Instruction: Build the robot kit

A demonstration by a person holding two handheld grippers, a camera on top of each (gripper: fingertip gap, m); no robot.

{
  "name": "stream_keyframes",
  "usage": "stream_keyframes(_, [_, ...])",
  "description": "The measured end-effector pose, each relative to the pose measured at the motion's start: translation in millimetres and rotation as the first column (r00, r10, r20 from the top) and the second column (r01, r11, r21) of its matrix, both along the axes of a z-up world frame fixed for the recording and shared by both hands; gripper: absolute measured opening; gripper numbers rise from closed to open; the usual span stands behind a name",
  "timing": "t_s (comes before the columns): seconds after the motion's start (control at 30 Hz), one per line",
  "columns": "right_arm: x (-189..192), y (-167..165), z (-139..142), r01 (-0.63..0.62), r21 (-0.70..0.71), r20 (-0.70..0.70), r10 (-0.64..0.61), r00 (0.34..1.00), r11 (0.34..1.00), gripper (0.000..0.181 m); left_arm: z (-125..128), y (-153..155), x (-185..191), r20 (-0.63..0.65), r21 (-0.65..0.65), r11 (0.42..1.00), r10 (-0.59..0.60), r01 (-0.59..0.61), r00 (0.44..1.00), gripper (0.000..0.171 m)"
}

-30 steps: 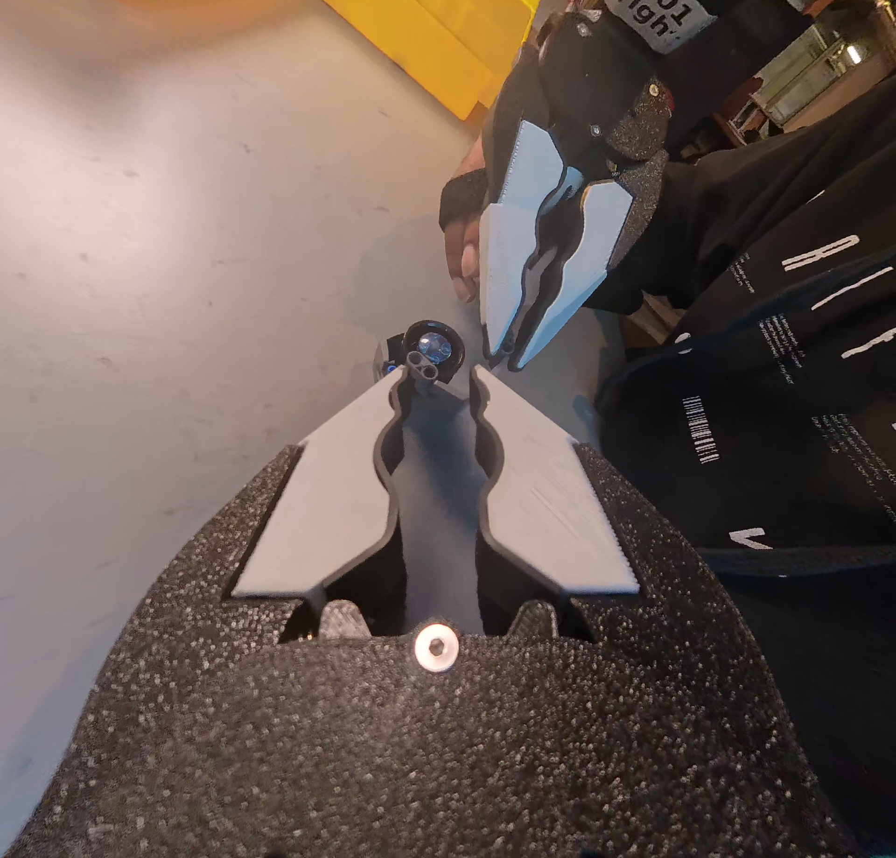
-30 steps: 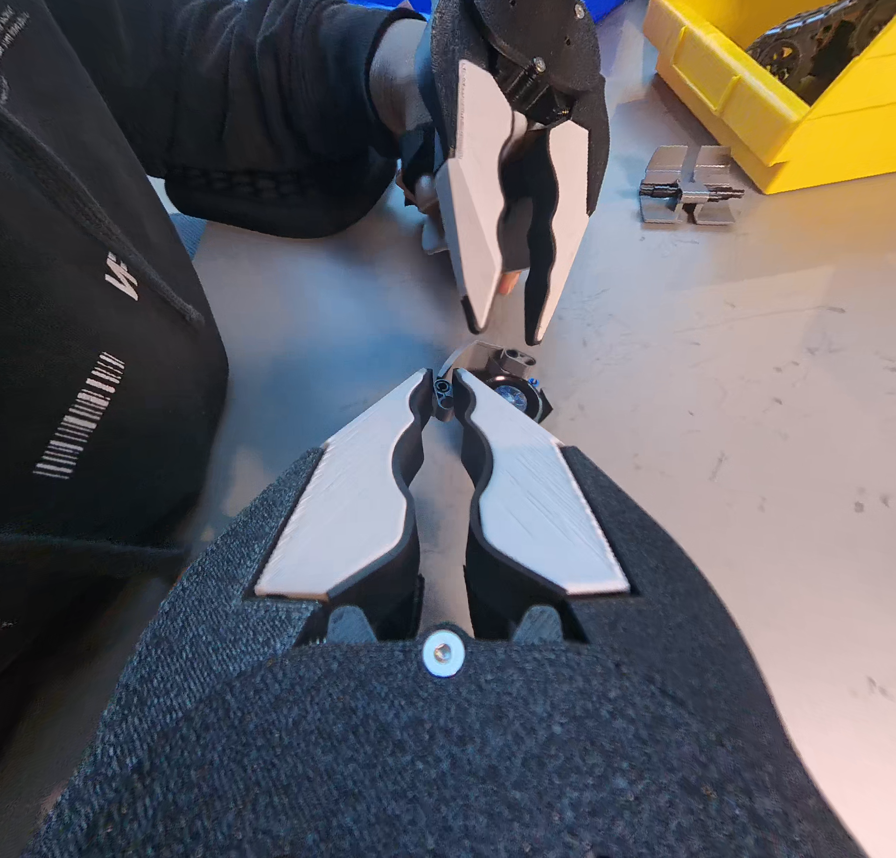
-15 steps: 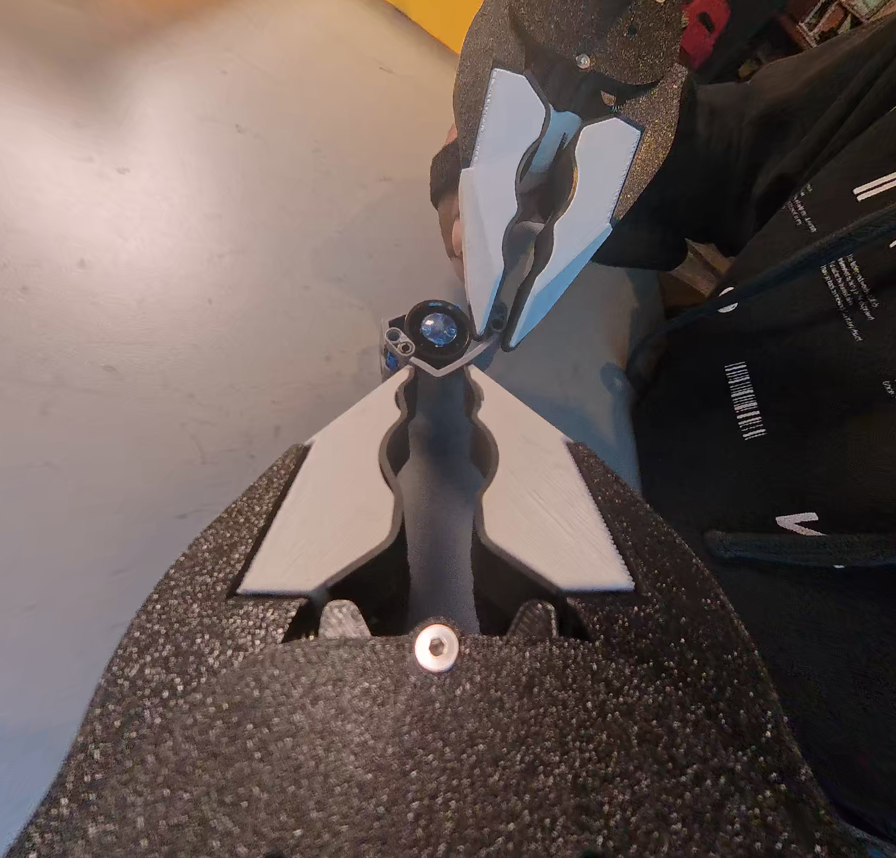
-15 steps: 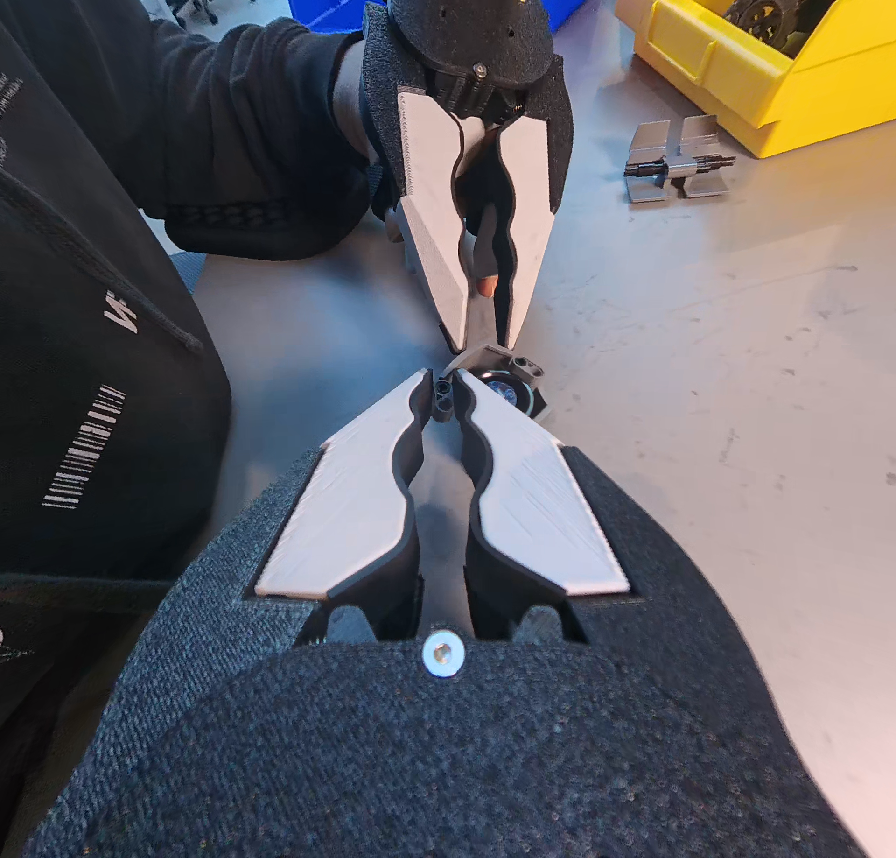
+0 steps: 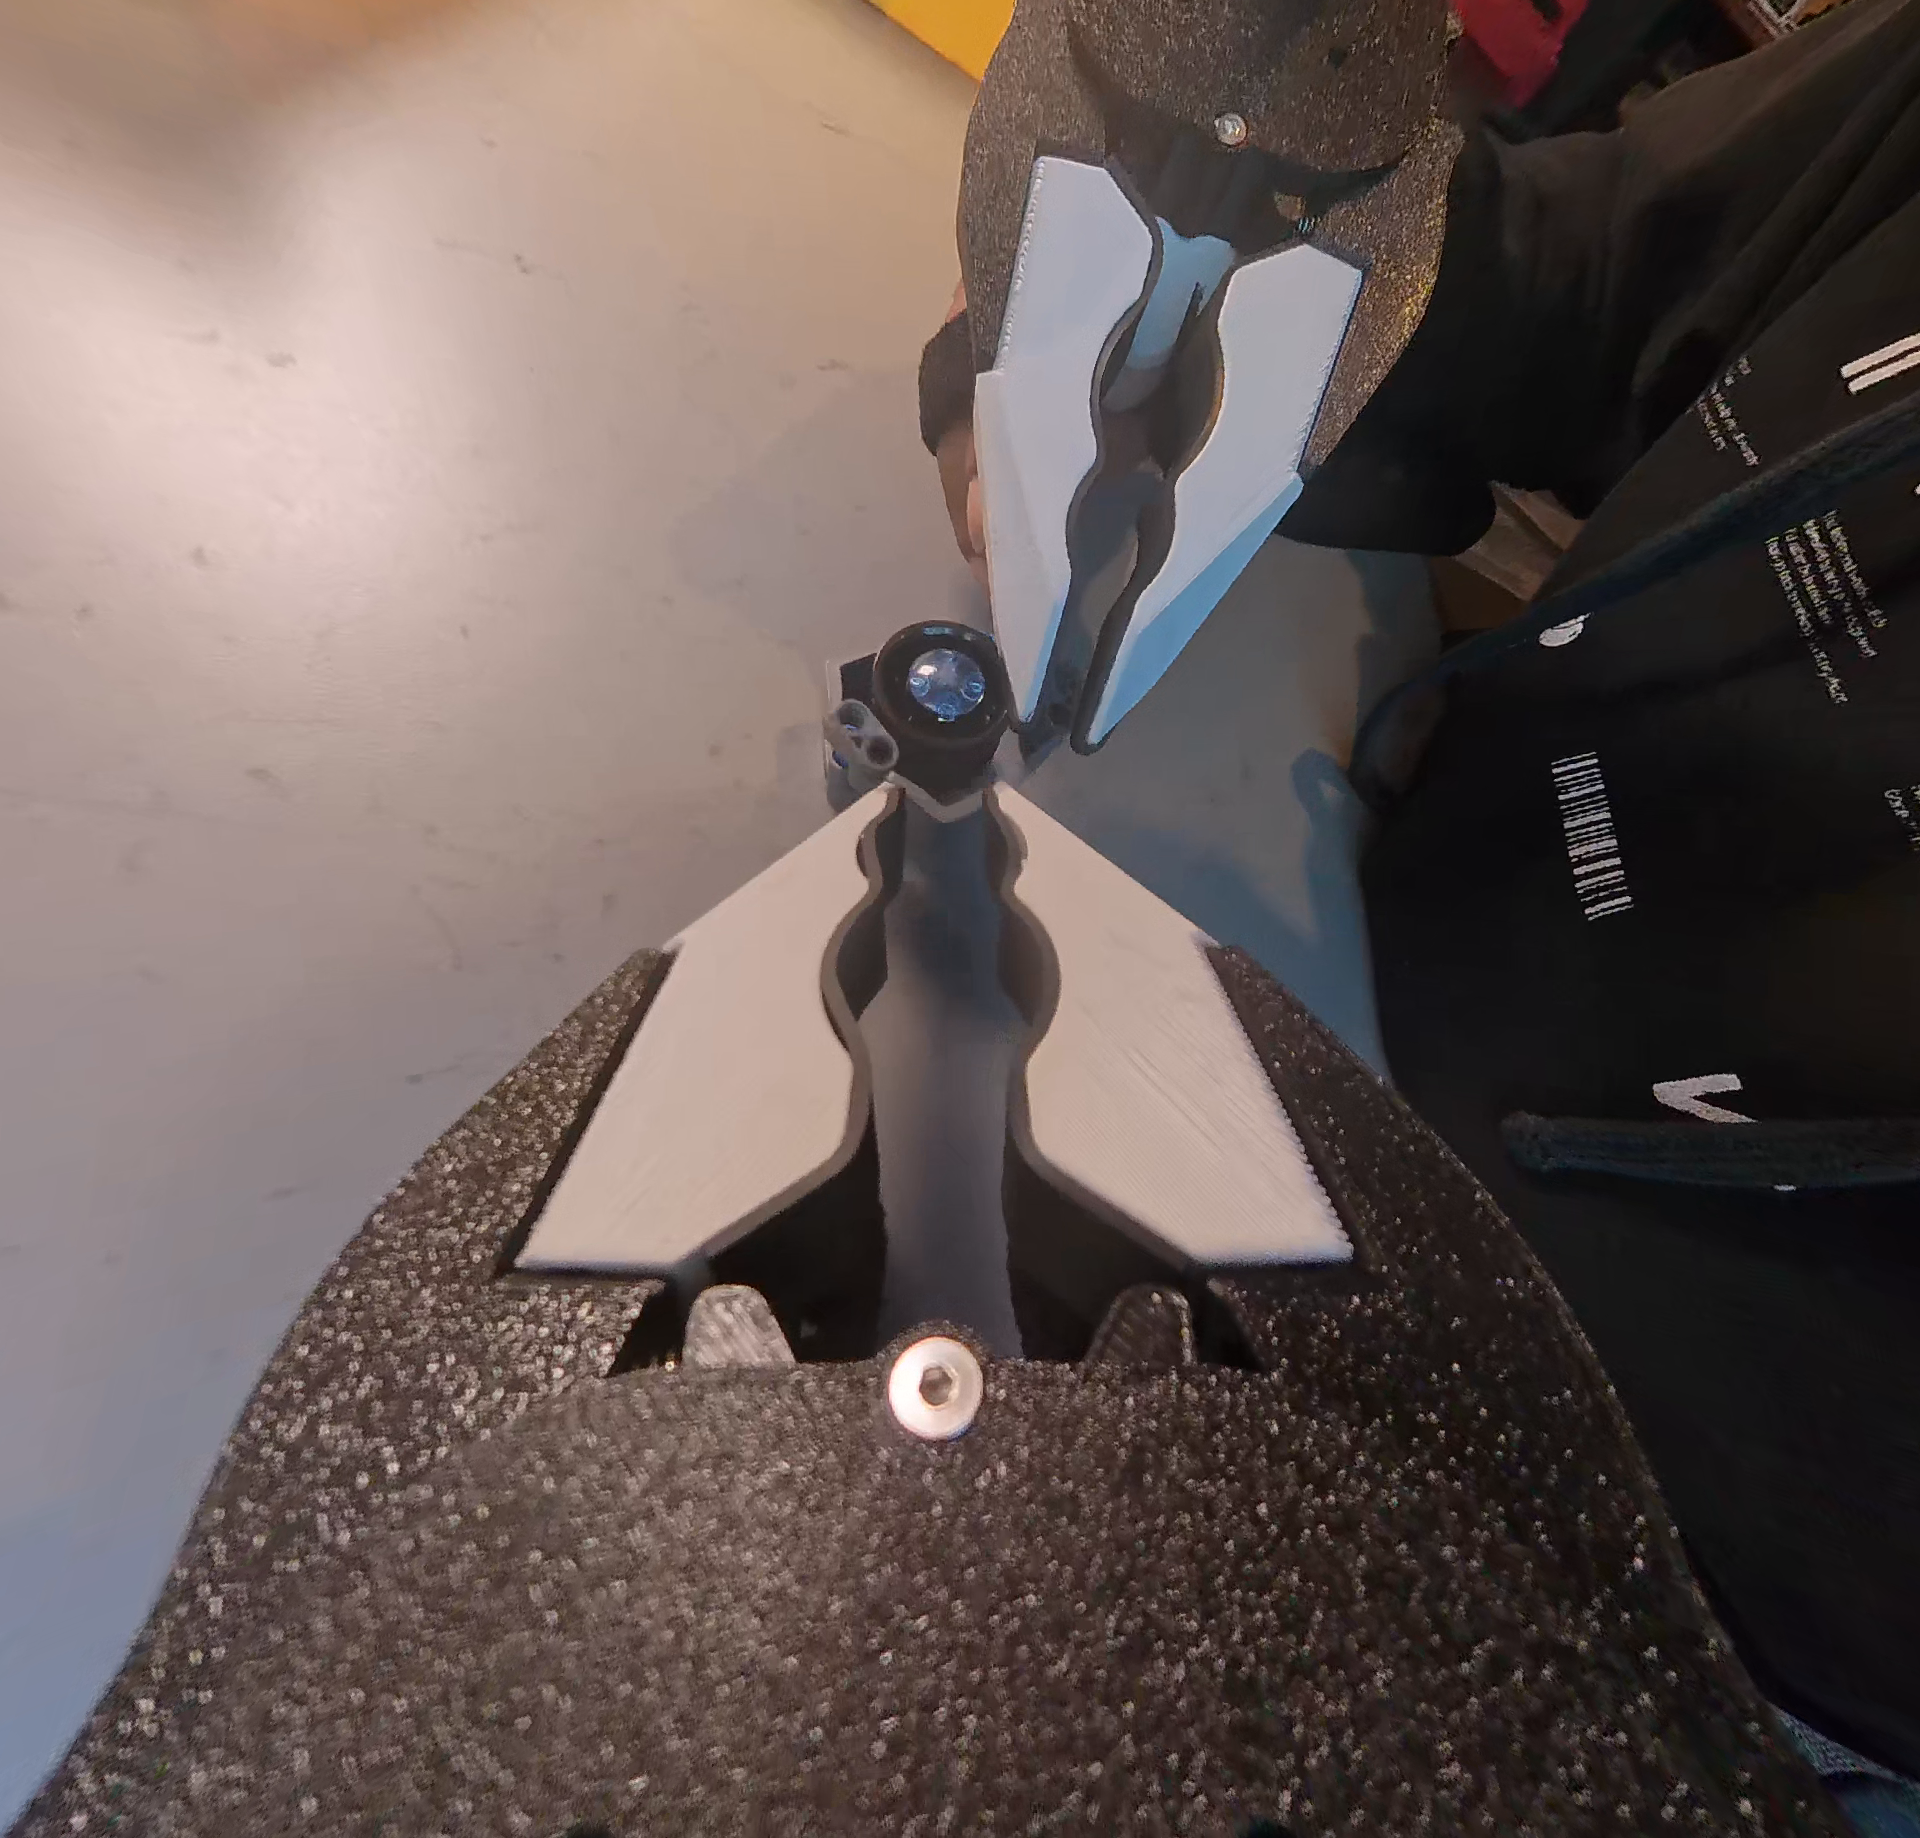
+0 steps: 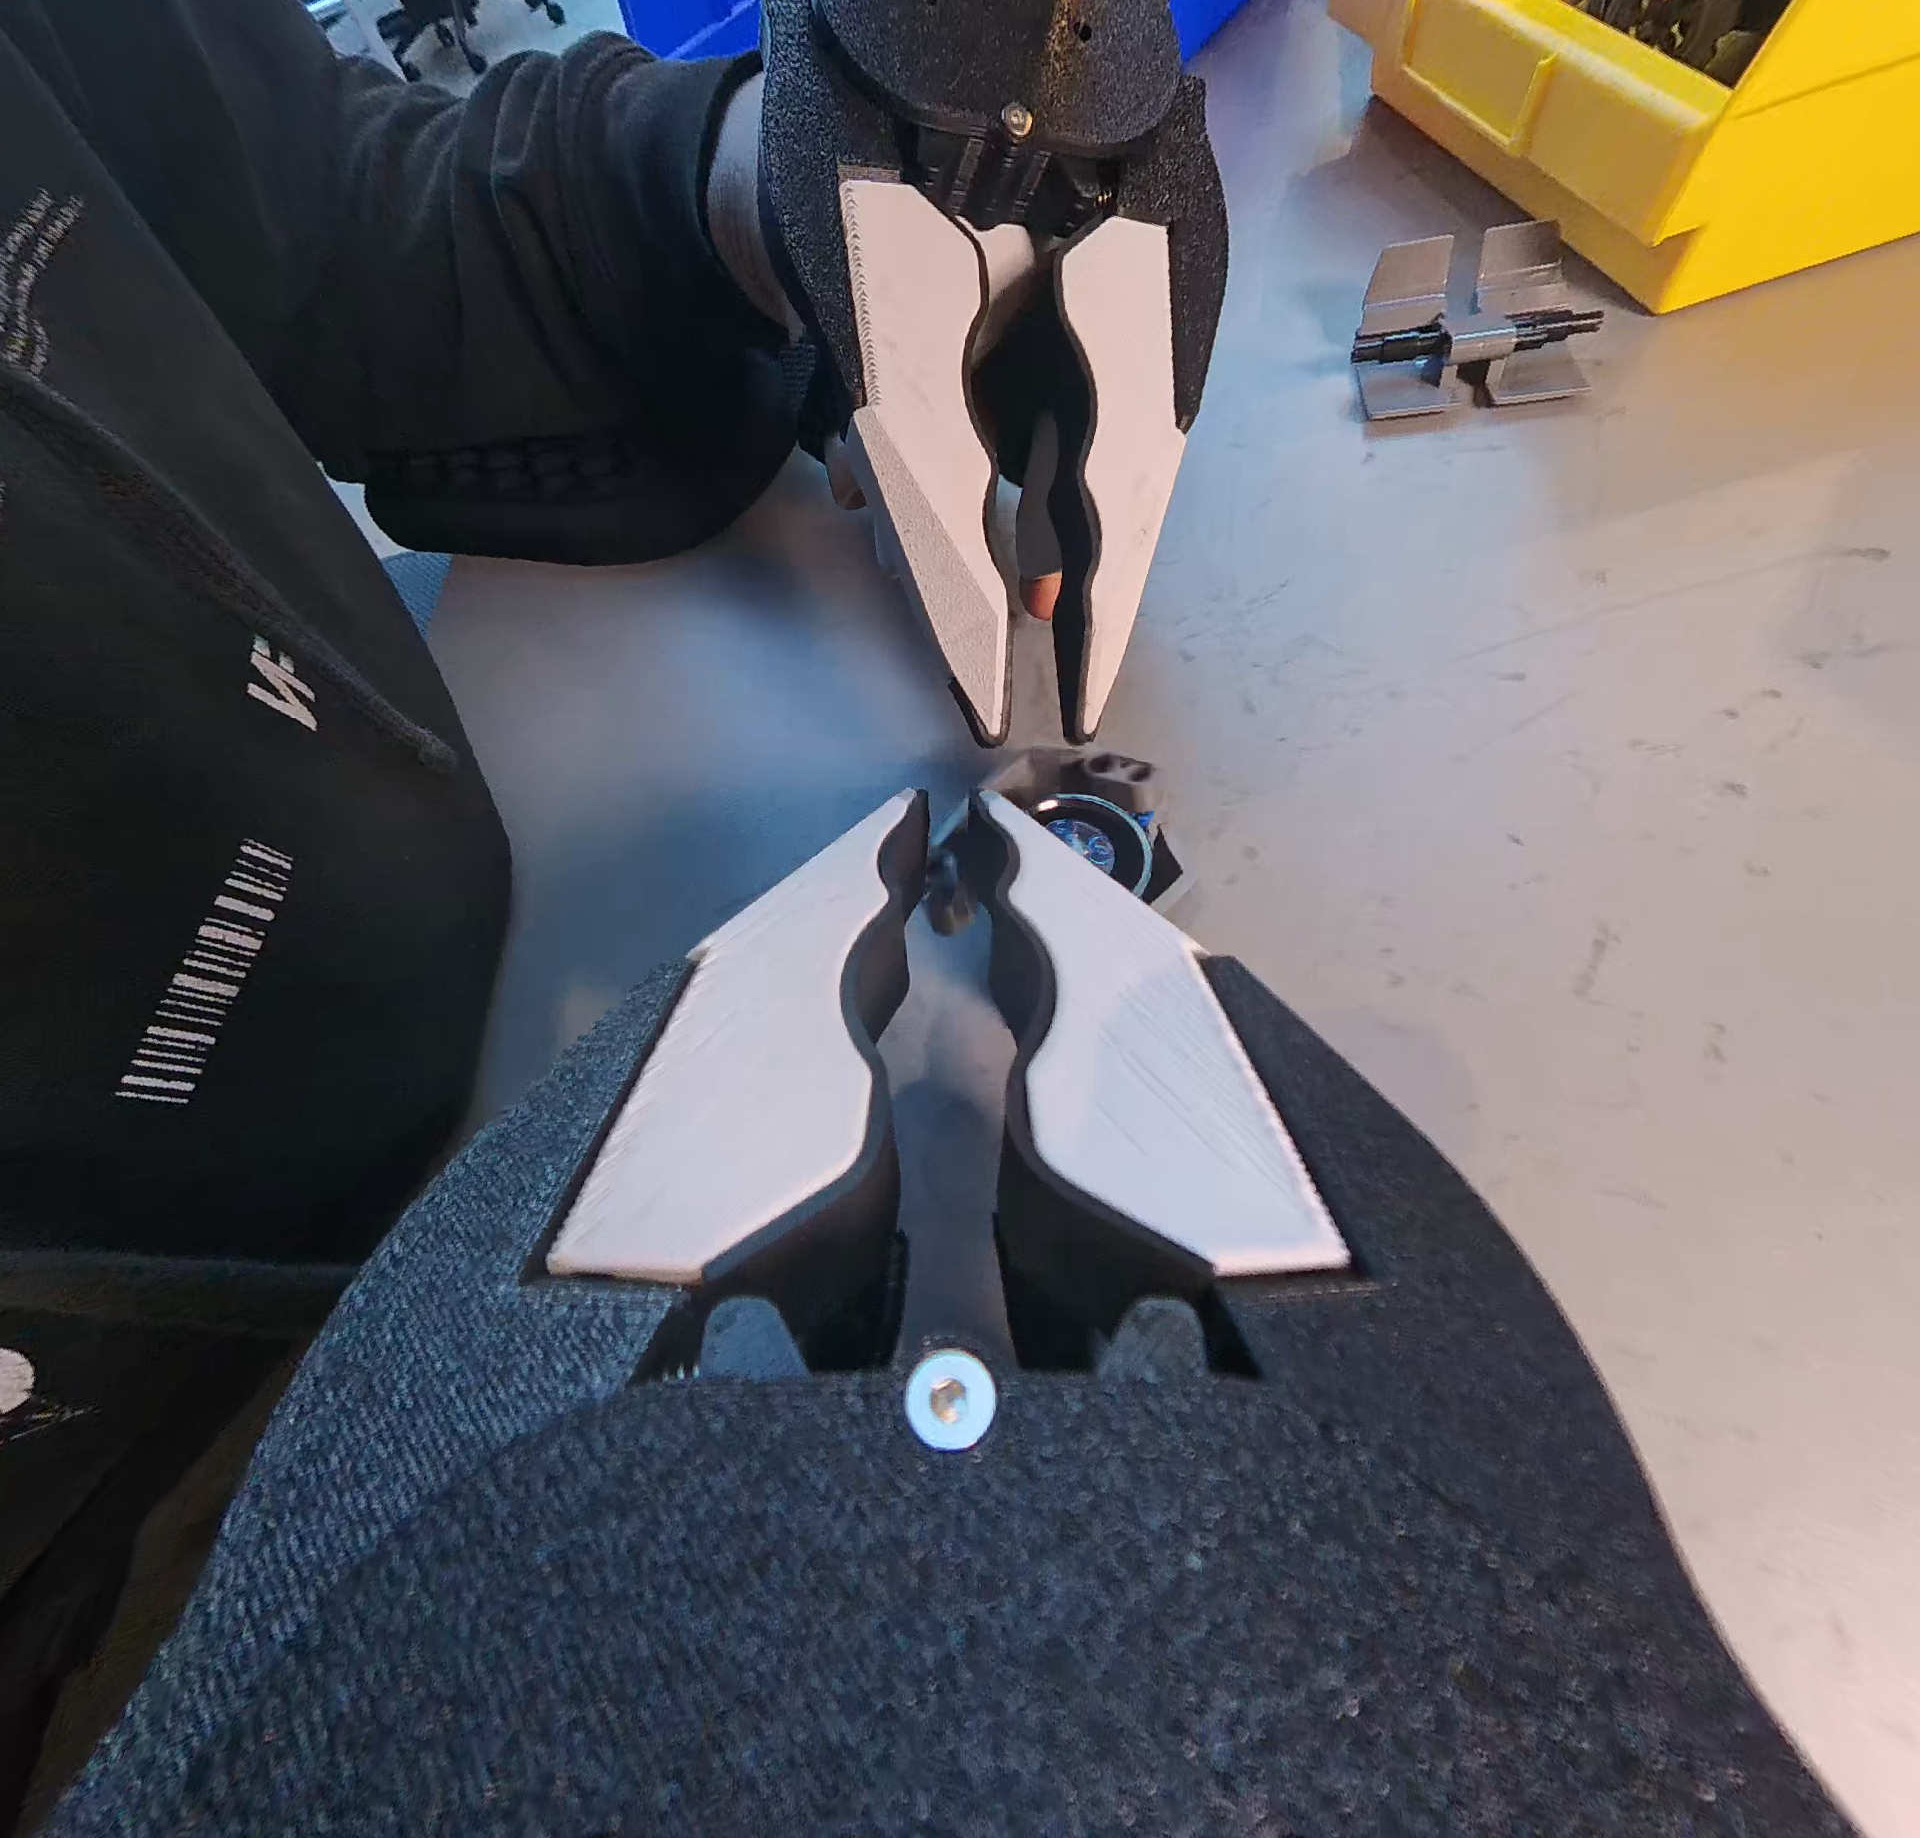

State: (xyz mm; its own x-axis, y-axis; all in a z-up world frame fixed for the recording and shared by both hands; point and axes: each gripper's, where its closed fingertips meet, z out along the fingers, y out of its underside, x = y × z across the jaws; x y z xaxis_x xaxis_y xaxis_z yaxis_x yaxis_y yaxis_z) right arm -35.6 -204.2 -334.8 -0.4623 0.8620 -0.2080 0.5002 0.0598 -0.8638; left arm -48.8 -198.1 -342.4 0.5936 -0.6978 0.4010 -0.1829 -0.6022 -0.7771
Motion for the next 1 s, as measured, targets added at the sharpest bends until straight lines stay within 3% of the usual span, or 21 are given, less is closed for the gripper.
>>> stream_keyframes(0.23, [1, 0, 0, -0.004, -0.025, 0.007, 0.004, 1.000, 1.000, 0.006, -3, 1, -4, -0.020, -0.008, 1.000, -0.005, 0.005, 1.000, 0.020])
stream_keyframes(0.43, [16, 14, 12, -0.017, 0.063, -0.060, 0.021, 0.998, 0.998, 0.013, 6, -5, -2, -0.027, 0.045, 0.997, -0.064, 0.065, 0.998, 0.021])
stream_keyframes(0.57, [16, 39, 6, 0.109, 0.167, -0.045, -0.103, 0.994, 0.980, 0.026, 5, 0, -4, -0.086, 0.089, 0.991, -0.089, 0.096, 0.992, 0.023])
stream_keyframes(0.7, [2, 33, -7, 0.190, 0.098, 0.066, -0.197, 0.978, 0.977, 0.061, -8, 6, -8, -0.146, 0.063, 0.994, -0.083, 0.093, 0.986, 0.025])
stream_keyframes(0.77, [-4, 27, -17, 0.174, 0.152, 0.098, -0.190, 0.977, 0.973, 0.056, -6, 4, -10, -0.146, 0.072, 0.993, -0.079, 0.090, 0.986, 0.025])
stream_keyframes(0.8, [-5, 25, -20, 0.145, 0.184, 0.108, -0.167, 0.980, 0.972, 0.041, -5, 4, -11, -0.146, 0.079, 0.993, -0.074, 0.086, 0.986, 0.025])
stream_keyframes(0.9, [-4, 11, -15, -0.075, 0.209, 0.080, 0.059, 0.995, 0.975, 0.039, 1, -1, -9, -0.115, 0.094, 0.991, -0.081, 0.092, 0.990, 0.025])
stream_keyframes(1.0, [0, 4, -13, -0.334, 0.304, 0.038, 0.339, 0.940, 0.892, 0.039, 1, -8, 0, -0.075, 0.090, 0.988, -0.120, 0.126, 0.990, 0.026])
